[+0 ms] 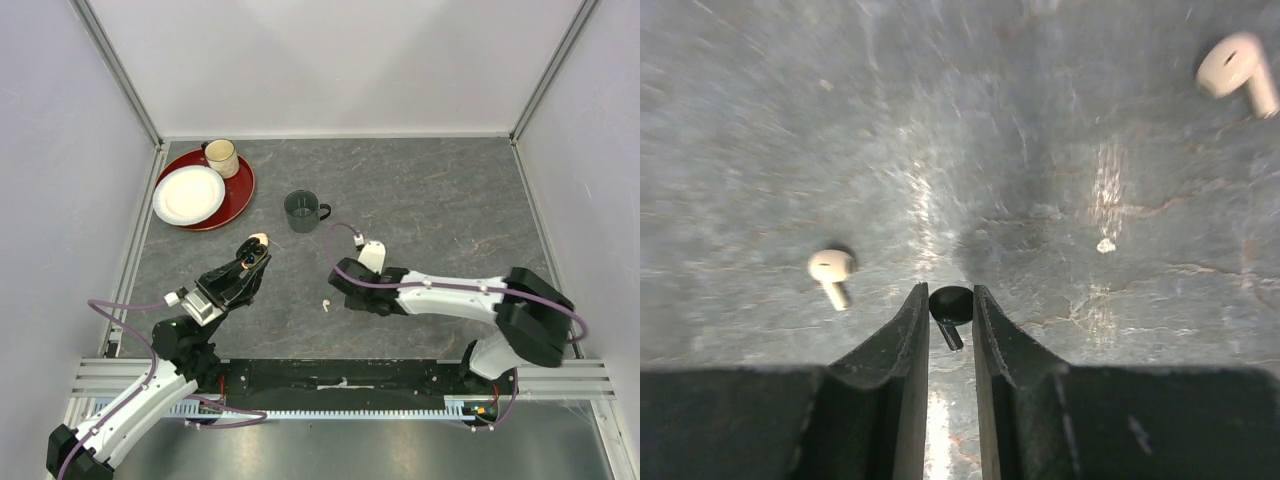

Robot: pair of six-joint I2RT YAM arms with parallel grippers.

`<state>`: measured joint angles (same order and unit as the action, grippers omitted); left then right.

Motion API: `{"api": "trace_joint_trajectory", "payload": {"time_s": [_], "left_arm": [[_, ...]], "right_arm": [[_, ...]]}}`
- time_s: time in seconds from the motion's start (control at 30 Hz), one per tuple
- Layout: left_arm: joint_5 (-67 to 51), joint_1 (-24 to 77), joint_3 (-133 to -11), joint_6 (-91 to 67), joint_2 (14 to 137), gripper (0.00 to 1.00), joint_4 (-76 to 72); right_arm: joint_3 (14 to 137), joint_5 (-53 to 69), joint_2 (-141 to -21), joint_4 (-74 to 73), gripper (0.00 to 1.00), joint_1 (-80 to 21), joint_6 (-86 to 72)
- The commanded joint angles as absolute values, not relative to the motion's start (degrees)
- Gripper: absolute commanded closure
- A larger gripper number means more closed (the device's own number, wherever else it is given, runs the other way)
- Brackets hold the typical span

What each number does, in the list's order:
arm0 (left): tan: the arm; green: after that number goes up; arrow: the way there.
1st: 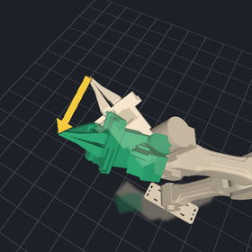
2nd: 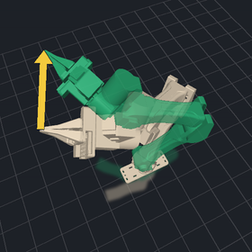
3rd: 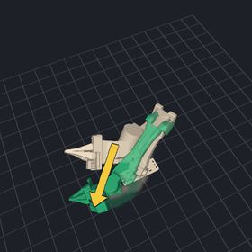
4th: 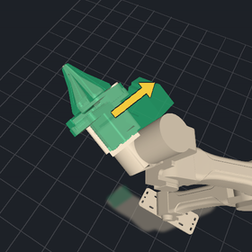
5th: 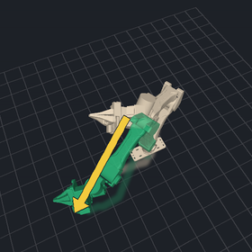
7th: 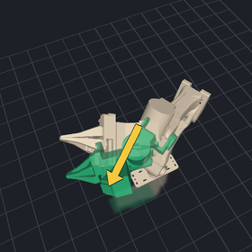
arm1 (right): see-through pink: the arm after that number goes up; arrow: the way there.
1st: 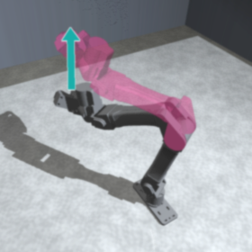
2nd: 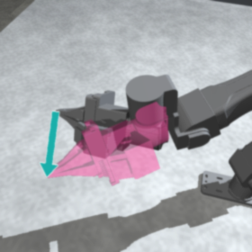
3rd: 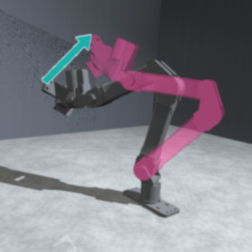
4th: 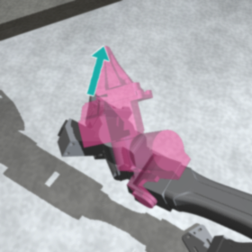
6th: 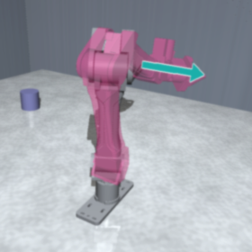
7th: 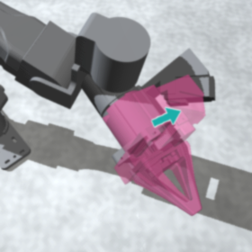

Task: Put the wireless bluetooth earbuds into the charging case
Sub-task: Pick up the earbud from the center of the board, then place the earbud in the charging case.

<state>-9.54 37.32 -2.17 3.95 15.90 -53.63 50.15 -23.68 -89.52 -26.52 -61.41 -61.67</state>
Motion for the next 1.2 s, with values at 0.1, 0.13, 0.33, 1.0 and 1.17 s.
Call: {"api": "trace_joint_trajectory", "payload": {"time_s": [0.1,0.13,0.33,1.0,1.17], "left_arm": [[-9.3,37.4,-1.0,3.9,17.7,0.98,-56.0],[-9.3,37.4,-1.1,3.7,18.1,0.98,-56.3],[-9.8,37.4,-1.2,2.9,19.8,0.98,-57.9],[-11.8,37.4,-2.7,2.0,26.4,0.98,-61.4],[-12.9,37.4,-2.7,2.3,27.8,0.98,-62.7]], "right_arm": [[44.4,-38.5,-72.0,-6.2,0.97,-62.1,-55.0],[43.8,-39.4,-70.0,-4.3,0.98,-62.1,-53.9],[39.2,-37.6,-65.1,13.9,1.00,-62.2,-46.2],[31.9,-24.3,-64.3,67.3,1.00,-66.5,-18.4],[33.4,-17.3,-66.0,71.0,1.00,-67.2,-16.9]]}}
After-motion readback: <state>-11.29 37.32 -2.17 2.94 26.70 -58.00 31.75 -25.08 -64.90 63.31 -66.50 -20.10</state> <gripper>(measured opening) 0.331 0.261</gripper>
